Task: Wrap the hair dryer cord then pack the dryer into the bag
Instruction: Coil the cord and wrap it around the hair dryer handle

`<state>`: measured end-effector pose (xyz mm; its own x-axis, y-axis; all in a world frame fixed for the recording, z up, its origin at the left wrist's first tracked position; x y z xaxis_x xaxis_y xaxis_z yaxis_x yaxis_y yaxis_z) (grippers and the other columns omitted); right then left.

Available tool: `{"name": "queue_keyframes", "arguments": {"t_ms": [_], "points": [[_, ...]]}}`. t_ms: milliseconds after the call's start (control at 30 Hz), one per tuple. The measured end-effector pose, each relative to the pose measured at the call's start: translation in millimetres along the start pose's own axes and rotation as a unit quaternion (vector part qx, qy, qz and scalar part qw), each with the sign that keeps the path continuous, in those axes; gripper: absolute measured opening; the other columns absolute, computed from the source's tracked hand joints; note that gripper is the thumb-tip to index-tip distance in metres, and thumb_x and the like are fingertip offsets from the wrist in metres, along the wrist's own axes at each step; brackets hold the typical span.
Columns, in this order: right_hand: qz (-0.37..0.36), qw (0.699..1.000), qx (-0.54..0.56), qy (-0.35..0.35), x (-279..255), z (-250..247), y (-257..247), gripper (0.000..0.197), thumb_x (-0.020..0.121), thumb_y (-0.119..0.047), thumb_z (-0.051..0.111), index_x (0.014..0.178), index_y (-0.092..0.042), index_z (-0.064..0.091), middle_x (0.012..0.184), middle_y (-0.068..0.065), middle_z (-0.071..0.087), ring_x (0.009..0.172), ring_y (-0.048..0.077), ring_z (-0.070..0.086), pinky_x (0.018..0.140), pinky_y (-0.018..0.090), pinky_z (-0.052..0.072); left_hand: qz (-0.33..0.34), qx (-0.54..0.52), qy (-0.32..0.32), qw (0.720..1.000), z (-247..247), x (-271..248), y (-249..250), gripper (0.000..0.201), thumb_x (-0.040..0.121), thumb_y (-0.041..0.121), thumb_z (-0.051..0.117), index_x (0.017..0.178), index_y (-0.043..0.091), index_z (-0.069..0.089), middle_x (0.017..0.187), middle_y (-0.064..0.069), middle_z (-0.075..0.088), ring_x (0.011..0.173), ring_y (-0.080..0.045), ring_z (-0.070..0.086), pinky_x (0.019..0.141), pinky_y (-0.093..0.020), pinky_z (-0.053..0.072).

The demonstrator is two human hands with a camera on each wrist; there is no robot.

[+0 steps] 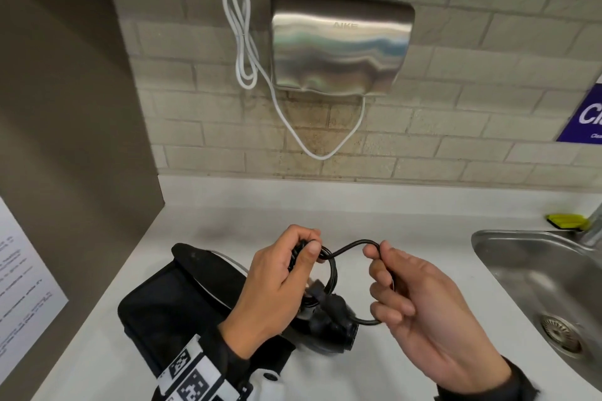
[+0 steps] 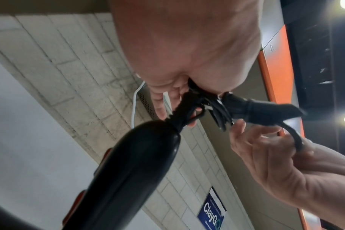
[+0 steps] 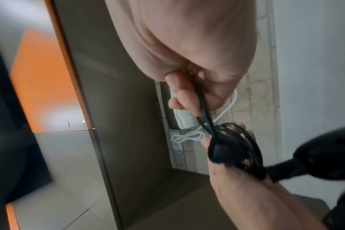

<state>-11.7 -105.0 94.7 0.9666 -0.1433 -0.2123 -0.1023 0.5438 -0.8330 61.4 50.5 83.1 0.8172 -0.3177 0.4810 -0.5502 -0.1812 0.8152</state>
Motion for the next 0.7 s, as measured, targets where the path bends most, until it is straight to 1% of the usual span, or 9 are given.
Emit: {"name": "queue_keyframes", "arguments": {"t_ms": [33,100,167,200,333,433,467,567,700], "points": [[-0.013,0.999,-0.05,-0.006,-0.2,-0.7,-2.1,0.028,0.099,-0.02,0.048,0.086,-0.004,0.067,0.058,0.004,0.047,0.033,0.007,0.023,0.033,0.018,0.025,-0.007,-0.004,-0.011,1.0,-0.8,0.5,-1.8,0.023,0.098,0.048,0.047,0.096,0.031,0.062,0.099,0.017,0.073,0.076,-0.008,0.068,0.07,-0.022,0.052],[-0.051,0.984,-0.168,-0.019,-2.8,-0.2,-6.2,0.032,0.101,-0.019,0.046,0.083,-0.005,0.068,0.057,0.005,0.048,0.035,0.01,0.023,0.037,0.019,0.022,-0.022,-0.01,-0.028,0.999,-4.0,2.4,-7.3,0.025,0.096,0.053,0.045,0.095,0.034,0.062,0.104,0.017,0.073,0.091,-0.012,0.069,0.082,-0.029,0.053],[-0.078,0.962,-0.26,-0.028,-6.2,0.2,-7.1,0.031,0.101,-0.018,0.045,0.084,-0.005,0.068,0.053,0.005,0.05,0.037,0.011,0.026,0.039,0.02,0.022,-0.034,-0.021,-0.037,0.999,-9.1,4.2,-11.7,0.024,0.094,0.052,0.047,0.094,0.033,0.063,0.106,0.019,0.073,0.103,-0.005,0.067,0.088,-0.021,0.051],[-0.085,0.954,-0.287,-0.029,-7.5,0.1,-6.7,0.031,0.101,-0.017,0.045,0.083,-0.006,0.069,0.053,0.005,0.051,0.038,0.011,0.028,0.039,0.019,0.024,-0.03,-0.023,-0.04,0.998,-11.2,4.6,-11.6,0.024,0.094,0.051,0.047,0.094,0.033,0.063,0.105,0.018,0.073,0.103,-0.003,0.067,0.087,-0.017,0.049],[-0.122,0.944,-0.307,-0.019,-10.3,-0.8,-9.1,0.033,0.099,-0.021,0.048,0.074,-0.016,0.07,0.052,0.002,0.052,0.041,0.01,0.03,0.04,0.016,0.027,0.005,-0.012,-0.08,0.997,-8.7,-0.2,-3.4,0.026,0.095,0.045,0.049,0.099,0.025,0.064,0.097,0.005,0.074,0.089,-0.005,0.068,0.074,-0.013,0.049],[-0.162,0.936,-0.313,-0.024,-11.7,2.8,-16.7,0.029,0.089,-0.035,0.05,0.076,-0.019,0.069,0.053,0.0,0.052,0.044,0.013,0.03,0.042,0.02,0.026,0.008,-0.006,-0.132,0.991,0.9,-6.0,0.0,0.022,0.091,0.049,0.056,0.102,0.03,0.061,0.102,0.007,0.072,0.088,-0.009,0.072,0.074,-0.027,0.056],[-0.171,0.933,-0.317,-0.029,-11.8,3.9,-18.8,0.029,0.088,-0.038,0.051,0.076,-0.019,0.069,0.053,0.0,0.053,0.045,0.013,0.03,0.042,0.022,0.026,0.016,0.006,-0.141,0.99,3.1,-7.3,0.8,0.024,0.086,0.051,0.061,0.102,0.033,0.061,0.103,0.01,0.071,0.088,-0.008,0.072,0.075,-0.025,0.055],[-0.193,0.921,-0.334,-0.047,-9.9,5.4,-23.6,0.031,0.094,-0.041,0.056,0.077,-0.018,0.069,0.054,0.0,0.054,0.043,0.01,0.033,0.043,0.022,0.028,0.046,0.035,-0.149,0.987,6.6,-8.3,4.6,0.03,0.08,0.05,0.071,0.102,0.032,0.061,0.1,0.016,0.07,0.088,-0.002,0.068,0.075,-0.008,0.046],[-0.238,0.906,-0.348,-0.032,-8.6,5.1,-31.3,0.028,0.087,-0.038,0.053,0.078,-0.02,0.072,0.056,-0.002,0.055,0.044,0.006,0.036,0.045,0.013,0.033,0.067,0.046,-0.138,0.987,6.6,-8.7,8.1,0.018,0.087,0.045,0.066,0.097,0.031,0.061,0.085,0.016,0.069,0.067,-0.006,0.063,0.064,-0.01,0.044]]}}
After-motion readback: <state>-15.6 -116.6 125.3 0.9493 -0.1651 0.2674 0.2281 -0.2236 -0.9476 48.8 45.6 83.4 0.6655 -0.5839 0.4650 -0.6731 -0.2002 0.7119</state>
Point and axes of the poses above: each hand's wrist, its own x-axis towards the middle knuckle, its own z-axis out of the palm, y = z × x, the point moved 6 cm from there along x, towards the middle knuckle
